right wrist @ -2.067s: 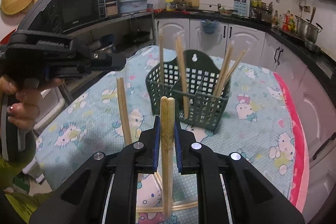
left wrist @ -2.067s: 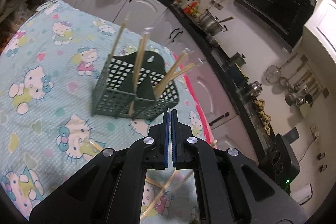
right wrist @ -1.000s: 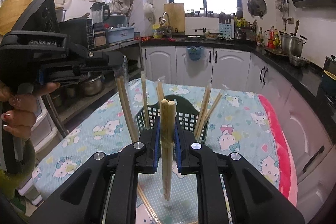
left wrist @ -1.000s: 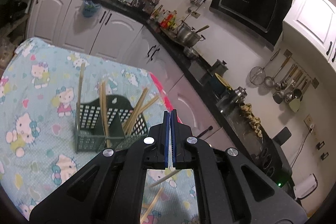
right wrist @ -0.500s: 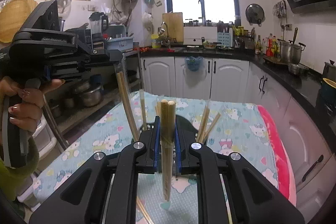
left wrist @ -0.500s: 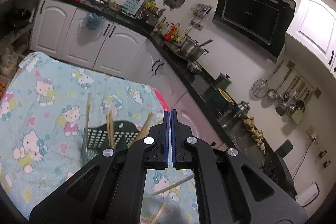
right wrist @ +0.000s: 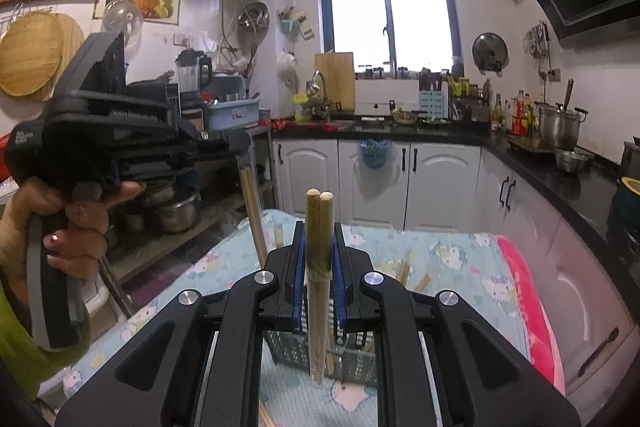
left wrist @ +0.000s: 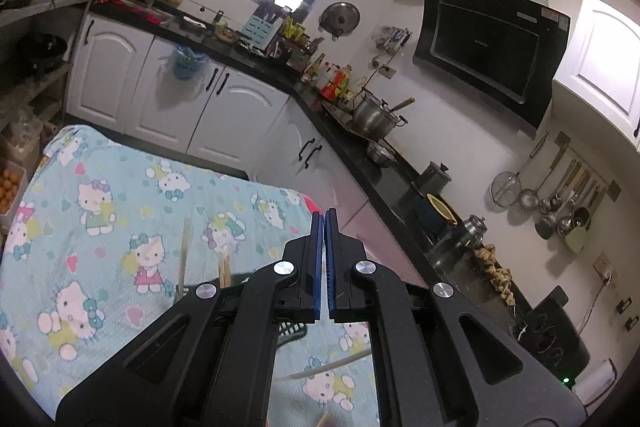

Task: Organize utensils
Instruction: 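Carry the upright chopstick over the green caddy with the right gripper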

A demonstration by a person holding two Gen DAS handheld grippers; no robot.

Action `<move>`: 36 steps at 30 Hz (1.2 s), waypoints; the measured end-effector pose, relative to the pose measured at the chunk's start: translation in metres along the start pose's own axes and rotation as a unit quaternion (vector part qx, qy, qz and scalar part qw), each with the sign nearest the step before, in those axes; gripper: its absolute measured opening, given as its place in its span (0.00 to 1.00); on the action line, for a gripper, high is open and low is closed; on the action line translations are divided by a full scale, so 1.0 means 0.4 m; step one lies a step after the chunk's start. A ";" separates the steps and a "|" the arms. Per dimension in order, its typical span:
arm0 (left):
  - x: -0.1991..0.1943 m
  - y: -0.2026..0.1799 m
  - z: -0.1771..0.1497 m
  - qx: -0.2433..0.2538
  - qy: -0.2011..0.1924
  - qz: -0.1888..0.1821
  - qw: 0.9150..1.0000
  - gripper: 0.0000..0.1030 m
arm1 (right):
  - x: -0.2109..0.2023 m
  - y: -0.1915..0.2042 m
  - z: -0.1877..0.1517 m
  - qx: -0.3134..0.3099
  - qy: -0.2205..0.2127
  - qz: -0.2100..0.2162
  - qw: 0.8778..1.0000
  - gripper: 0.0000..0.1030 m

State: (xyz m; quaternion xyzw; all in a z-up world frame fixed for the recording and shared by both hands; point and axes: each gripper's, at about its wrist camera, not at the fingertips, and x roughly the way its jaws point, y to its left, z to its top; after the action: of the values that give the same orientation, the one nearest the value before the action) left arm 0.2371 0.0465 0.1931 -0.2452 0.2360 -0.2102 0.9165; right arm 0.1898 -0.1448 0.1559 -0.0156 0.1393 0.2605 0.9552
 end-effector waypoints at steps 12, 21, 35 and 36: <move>0.029 0.018 0.000 0.010 -0.006 0.008 1.000 0.00 | 0.037 0.003 0.056 -0.009 -0.041 0.000 0.999 0.12; 0.050 0.059 -0.023 -0.001 0.001 0.013 1.000 0.00 | 0.079 0.001 0.052 -0.030 -0.071 0.000 0.997 0.12; 0.075 0.114 -0.069 -0.020 0.014 0.016 1.000 0.00 | 0.157 -0.037 -0.007 -0.003 -0.051 -0.013 0.999 0.12; 0.077 0.117 -0.074 -0.019 0.016 0.017 1.000 0.00 | 0.162 -0.038 -0.013 -0.002 -0.050 -0.015 0.999 0.12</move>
State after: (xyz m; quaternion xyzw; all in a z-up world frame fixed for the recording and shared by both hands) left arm 0.2585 0.0578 0.1346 -0.2553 0.2589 -0.1937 0.9112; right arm 0.2497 -0.1266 0.1326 -0.0064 0.0904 0.2465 0.9649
